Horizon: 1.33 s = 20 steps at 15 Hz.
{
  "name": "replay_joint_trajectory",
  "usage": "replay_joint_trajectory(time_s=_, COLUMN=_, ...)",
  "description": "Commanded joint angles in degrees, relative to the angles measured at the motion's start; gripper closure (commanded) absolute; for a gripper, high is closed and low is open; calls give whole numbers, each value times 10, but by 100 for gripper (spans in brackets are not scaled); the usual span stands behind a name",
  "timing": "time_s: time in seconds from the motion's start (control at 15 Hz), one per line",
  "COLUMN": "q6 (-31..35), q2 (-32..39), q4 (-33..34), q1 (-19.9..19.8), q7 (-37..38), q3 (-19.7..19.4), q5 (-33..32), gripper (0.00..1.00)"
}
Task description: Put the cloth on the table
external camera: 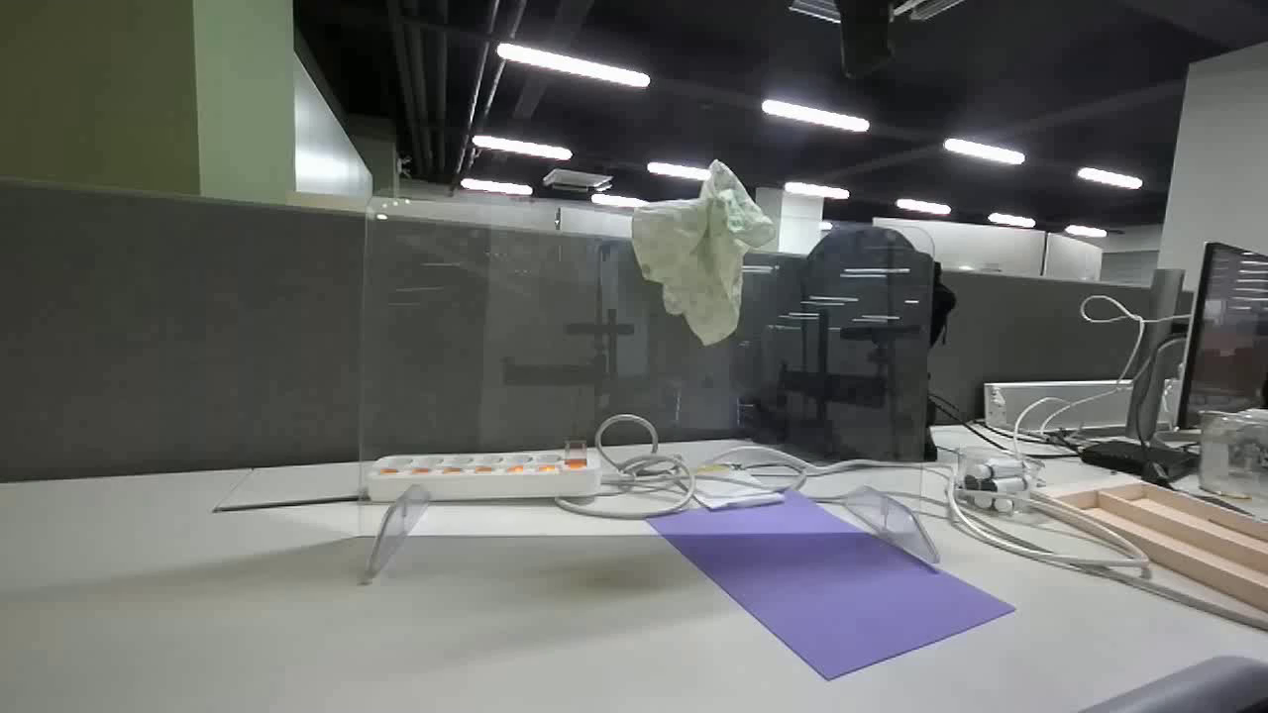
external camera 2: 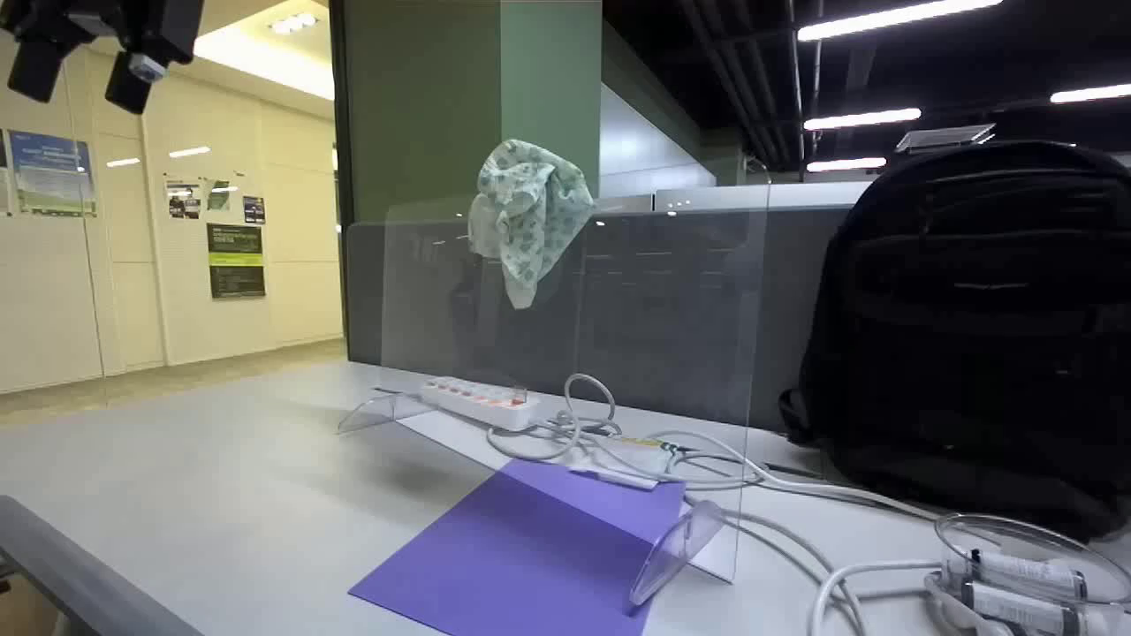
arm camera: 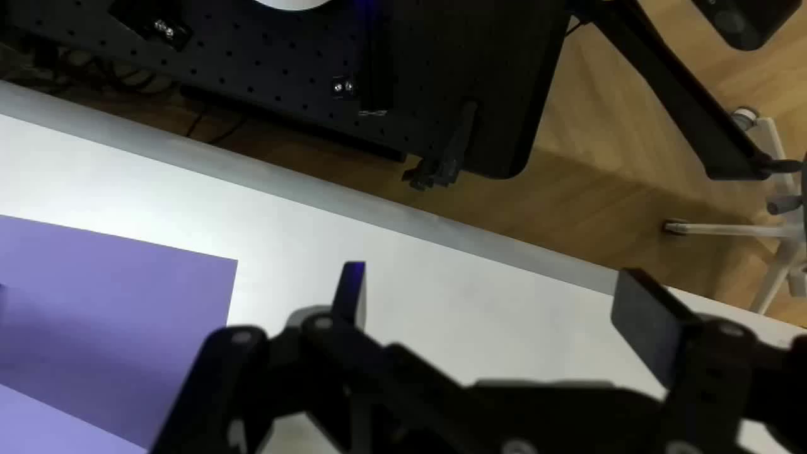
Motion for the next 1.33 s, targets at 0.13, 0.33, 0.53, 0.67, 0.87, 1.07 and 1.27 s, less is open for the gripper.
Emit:
replay_joint_trajectory(time_s=0.13, q6=-1, q2=0, q4=1, q1=-8, q7=-4, q3=6, q5=3, gripper=0)
replay_joint_trajectory(time_s=0.33, q6=-1, q2=-1, q4=1, q1=-8, q7=-4, q3=6, q5=3, gripper=0)
replay_joint_trajectory(time_s=0.53, q6=-1, q2=-1, q4=1, q1=-8, q7=-4, q3=6, q5=3, gripper=0)
replay_joint_trajectory(time_s=0.67, q6=-1, q2=-1, q4=1, q1=-8, q7=-4, q3=6, q5=3, gripper=0)
replay_joint_trajectory(time_s=0.87, q6=-1, q2=-1, q4=1, q1=-8, q7=-4, q3=6, q5=3, gripper=0)
replay_joint_trajectory(time_s=1.07, q6=45, q2=-1, q4=-3, q1=-28, q7=11, q3=16, q5=-24, gripper=0)
replay_joint_trajectory(time_s=1.27, q6=119, q2=12, q4=-11, q1=-61, q7=15, q3=7, q5=-63, gripper=0)
